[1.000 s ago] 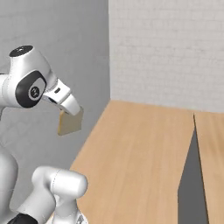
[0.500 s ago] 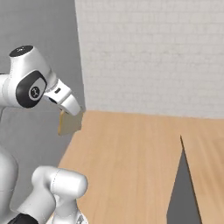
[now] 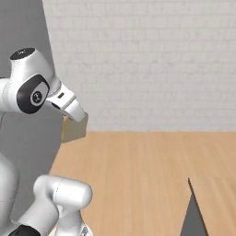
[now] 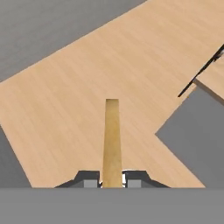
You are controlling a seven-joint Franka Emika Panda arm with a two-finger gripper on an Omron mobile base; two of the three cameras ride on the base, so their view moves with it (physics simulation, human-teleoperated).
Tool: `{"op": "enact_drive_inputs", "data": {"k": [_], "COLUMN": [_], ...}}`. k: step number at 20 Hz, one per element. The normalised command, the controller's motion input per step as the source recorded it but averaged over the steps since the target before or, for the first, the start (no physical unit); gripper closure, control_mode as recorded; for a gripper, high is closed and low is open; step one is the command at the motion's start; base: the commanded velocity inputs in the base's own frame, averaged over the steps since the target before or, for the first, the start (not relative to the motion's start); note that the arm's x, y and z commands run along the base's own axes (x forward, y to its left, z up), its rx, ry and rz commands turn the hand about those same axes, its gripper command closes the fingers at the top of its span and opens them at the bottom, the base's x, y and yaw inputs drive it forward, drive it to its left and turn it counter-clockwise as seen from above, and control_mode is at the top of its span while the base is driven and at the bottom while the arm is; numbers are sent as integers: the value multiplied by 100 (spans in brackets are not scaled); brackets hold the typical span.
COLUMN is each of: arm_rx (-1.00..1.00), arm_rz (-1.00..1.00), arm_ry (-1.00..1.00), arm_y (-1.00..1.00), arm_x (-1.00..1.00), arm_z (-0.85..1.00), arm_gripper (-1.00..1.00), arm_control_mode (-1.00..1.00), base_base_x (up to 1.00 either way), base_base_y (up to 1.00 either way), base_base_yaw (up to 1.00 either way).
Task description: Start the toaster. Once the lever pops up, take the bread to the plate on the dining counter.
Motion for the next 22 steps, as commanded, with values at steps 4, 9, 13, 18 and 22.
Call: {"op": "enact_drive_inputs", "data": {"k": [4,9,13,18,22], "arm_rx": [0,0,0,0,0], "arm_rz": [0,0,0,0,0], "arm_ry": [0,0,0,0,0], "arm_y": [0,0,0,0,0], "arm_x": [0,0,0,0,0], "arm_z": [0,0,0,0,0], "arm_gripper": [100,100,100,100,100], "arm_control_mode": [100,100,100,100,100], "base_base_x": [100,100,99,87,71], "base_base_y": [0,0,0,0,0], "base_base_yaw": [-30,-32,-37,-43,-50]}}
